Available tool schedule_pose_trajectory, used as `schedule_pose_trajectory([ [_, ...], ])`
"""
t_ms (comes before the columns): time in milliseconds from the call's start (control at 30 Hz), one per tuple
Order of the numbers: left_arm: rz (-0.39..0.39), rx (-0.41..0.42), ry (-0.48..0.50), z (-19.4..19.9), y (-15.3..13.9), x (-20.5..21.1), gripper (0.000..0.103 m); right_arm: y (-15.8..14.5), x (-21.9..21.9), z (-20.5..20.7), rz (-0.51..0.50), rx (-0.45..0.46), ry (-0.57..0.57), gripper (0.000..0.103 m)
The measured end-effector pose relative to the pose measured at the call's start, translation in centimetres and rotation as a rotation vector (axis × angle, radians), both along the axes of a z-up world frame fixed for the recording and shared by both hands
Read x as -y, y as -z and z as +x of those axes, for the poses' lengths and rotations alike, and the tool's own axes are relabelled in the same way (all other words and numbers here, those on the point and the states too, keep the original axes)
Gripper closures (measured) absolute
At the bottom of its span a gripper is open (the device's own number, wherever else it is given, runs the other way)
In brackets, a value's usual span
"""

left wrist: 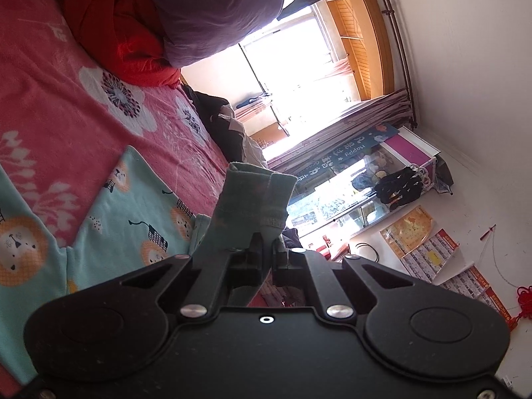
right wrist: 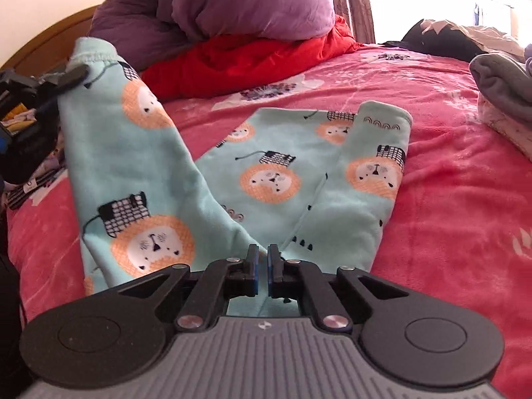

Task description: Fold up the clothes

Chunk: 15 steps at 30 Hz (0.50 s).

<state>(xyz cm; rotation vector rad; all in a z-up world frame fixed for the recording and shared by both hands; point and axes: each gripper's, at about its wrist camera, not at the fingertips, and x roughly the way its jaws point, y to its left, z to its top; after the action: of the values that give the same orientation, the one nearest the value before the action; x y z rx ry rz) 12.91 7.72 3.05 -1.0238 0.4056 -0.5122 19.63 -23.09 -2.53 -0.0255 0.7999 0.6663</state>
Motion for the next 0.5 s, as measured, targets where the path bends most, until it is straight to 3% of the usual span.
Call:
schedule_pose_trajectory([
  [100, -0.01, 0.0, 0.018, 0.4, -0.4, 0.9, 0.101, 1.5, -0.5, 0.9, -0.017, -0.029, -0.017, 0.097],
  [200, -0.015, 0.005, 0.032, 0.9, -1.1, 2.1, 0.101, 1.0, -1.0, 0.4, -0.074, 0.015, -0.045, 0.097],
  [333, -0.014, 0.001, 0.037, 1.8, -1.6, 3.1, 0.101, -0.3, -0.5, -1.0, -0.009, 0.096, -0.04, 0.096],
  [433, -0.028, -0.027, 0.039, 3.3, -1.5, 3.9, 0.101, 1.2, -1.1, -0.4, -0.068, 0.038, -0.052, 0.097],
  [500, -0.042, -0.046, 0.038, 4.4, -1.5, 4.5, 0.101, 1.0, -0.4, -0.5, -0.02, 0.031, -0.035, 0.097],
])
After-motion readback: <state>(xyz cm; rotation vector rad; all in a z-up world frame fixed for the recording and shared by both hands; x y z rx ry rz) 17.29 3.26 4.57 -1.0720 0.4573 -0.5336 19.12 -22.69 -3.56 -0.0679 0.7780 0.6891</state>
